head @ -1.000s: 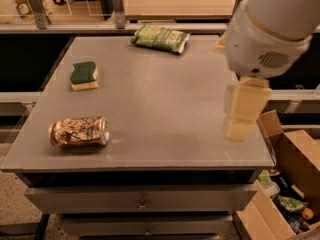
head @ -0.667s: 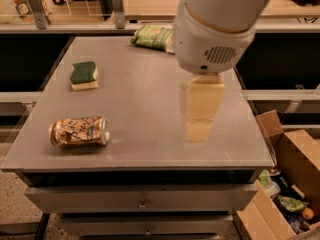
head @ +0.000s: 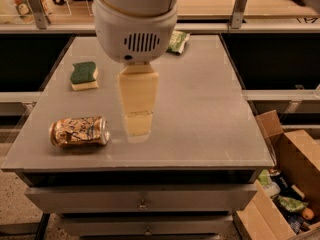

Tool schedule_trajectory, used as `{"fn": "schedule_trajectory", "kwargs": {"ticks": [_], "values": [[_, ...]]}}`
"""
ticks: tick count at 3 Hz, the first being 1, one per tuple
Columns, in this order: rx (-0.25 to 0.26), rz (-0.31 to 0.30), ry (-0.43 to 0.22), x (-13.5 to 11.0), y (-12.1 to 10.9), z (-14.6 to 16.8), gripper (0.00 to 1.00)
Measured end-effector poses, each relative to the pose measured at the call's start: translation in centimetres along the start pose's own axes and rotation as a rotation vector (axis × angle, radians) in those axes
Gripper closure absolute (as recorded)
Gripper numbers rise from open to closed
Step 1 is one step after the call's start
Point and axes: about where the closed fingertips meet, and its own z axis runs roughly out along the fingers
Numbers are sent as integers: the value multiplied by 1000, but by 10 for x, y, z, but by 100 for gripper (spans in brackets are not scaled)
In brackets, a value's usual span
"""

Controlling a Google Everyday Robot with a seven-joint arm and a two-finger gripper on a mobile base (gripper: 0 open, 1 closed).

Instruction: Place orange can upright

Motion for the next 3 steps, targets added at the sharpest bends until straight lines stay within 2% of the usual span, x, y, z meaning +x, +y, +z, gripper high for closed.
{"fn": "schedule_trajectory", "kwargs": {"ticks": [1,3], "values": [[-17,14,16,-8,-19,12,0],[-136,69,-1,-26,-63,90,0]]}}
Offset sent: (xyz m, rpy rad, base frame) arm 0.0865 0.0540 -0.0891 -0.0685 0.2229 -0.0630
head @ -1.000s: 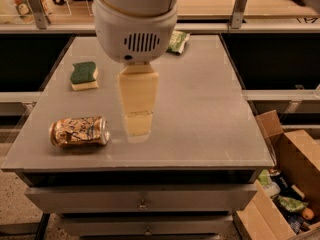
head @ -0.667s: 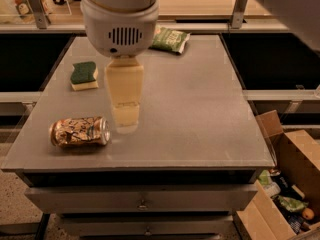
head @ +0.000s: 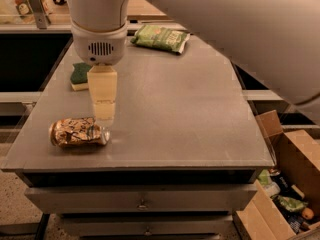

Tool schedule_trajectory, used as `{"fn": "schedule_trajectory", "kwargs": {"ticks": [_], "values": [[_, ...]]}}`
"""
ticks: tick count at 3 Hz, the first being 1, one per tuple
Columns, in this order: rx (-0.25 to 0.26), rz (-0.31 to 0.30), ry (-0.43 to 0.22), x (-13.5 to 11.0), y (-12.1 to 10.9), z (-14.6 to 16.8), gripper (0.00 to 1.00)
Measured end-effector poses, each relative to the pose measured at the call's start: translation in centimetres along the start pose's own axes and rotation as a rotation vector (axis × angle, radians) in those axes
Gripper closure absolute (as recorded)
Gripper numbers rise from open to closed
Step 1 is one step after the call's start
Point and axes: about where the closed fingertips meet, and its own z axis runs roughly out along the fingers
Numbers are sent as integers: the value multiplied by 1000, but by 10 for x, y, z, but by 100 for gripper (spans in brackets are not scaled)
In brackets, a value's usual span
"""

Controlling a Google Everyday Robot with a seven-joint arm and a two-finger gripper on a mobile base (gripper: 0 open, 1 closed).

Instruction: Place orange can upright

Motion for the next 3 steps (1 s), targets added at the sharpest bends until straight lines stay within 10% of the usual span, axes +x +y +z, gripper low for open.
{"fn": "schedule_trajectory", "kwargs": {"ticks": [3], "values": [[-86,88,-70,-46,-1,72,0]]}}
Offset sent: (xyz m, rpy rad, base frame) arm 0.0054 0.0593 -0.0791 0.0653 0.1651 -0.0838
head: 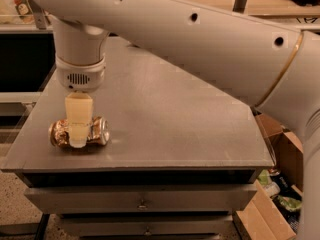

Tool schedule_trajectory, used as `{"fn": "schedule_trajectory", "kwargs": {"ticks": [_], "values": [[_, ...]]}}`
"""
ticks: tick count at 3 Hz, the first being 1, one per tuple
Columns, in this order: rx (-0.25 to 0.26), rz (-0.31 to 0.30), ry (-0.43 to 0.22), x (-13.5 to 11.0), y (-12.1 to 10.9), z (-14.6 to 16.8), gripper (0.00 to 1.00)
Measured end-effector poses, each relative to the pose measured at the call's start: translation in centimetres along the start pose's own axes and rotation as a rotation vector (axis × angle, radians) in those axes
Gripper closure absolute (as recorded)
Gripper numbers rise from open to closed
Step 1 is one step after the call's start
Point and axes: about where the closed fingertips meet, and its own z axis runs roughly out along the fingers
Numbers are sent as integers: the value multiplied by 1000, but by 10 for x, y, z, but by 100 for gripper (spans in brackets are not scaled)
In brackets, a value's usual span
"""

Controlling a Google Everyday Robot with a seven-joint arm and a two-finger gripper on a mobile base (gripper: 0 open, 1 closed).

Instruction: Place orange can upright

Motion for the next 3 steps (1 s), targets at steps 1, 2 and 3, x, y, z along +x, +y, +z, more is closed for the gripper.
{"fn": "schedule_trajectory", "kwargs": {"ticks": [1,2,3], "values": [[-10,4,-6,-13,8,15,0],[-14,2,7,-23,11,26,0],[-24,-8,32,-33,15,40,0]]}}
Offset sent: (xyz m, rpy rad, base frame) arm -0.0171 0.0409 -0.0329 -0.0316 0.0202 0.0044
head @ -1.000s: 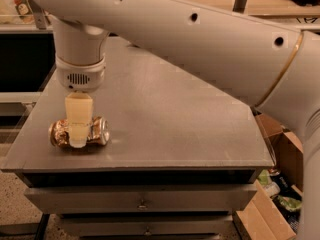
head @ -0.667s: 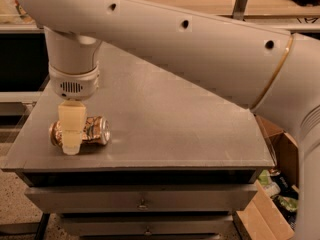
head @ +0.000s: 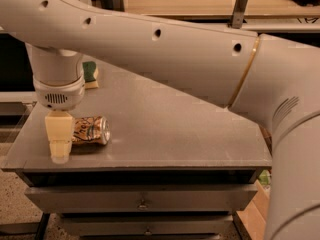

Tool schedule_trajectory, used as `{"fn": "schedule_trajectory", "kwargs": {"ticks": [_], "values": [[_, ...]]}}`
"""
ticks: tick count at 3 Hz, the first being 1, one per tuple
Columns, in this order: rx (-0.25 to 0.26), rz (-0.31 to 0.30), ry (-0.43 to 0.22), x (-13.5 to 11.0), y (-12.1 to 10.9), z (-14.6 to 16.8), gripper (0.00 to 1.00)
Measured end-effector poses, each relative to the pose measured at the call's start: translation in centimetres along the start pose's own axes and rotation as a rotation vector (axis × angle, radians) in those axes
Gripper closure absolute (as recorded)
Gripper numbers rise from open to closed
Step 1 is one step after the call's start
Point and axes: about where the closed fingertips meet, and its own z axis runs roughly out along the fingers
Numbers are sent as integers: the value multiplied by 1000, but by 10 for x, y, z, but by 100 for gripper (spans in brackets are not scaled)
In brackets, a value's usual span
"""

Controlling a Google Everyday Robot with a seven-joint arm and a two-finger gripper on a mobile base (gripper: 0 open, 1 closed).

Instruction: Place orange can upright

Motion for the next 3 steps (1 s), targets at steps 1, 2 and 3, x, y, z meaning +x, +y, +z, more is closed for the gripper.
{"fn": "schedule_trajectory", "kwargs": {"ticks": [1,2,3], "values": [[1,5,25,-2,0,17,0],[4,6,54,-2,-2,26,17],[8,19,89,1,-4,30,41]]}}
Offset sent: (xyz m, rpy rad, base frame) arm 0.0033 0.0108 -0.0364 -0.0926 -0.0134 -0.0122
